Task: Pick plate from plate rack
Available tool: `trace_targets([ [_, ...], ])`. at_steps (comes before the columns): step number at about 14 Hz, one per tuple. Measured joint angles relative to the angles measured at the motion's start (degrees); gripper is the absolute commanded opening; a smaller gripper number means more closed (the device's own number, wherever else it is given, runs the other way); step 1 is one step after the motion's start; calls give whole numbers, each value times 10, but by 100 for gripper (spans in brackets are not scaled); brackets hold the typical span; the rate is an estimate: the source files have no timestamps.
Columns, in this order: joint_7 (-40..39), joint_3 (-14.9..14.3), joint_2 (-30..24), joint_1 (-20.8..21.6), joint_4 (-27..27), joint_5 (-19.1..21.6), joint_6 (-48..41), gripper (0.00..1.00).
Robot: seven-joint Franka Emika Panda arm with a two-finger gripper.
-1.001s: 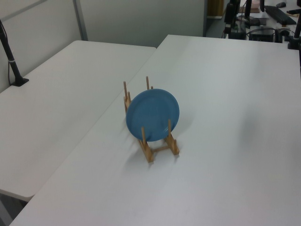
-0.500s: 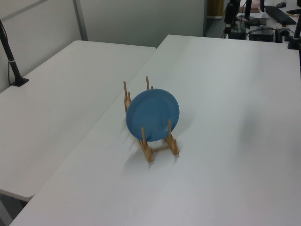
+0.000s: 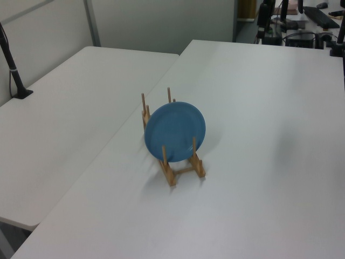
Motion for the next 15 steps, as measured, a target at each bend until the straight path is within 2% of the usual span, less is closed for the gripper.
trace_targets([
  [10,-18,6,17,25,-2,0,0,100],
  [15,-17,9,75,84,5,-7,144,100],
])
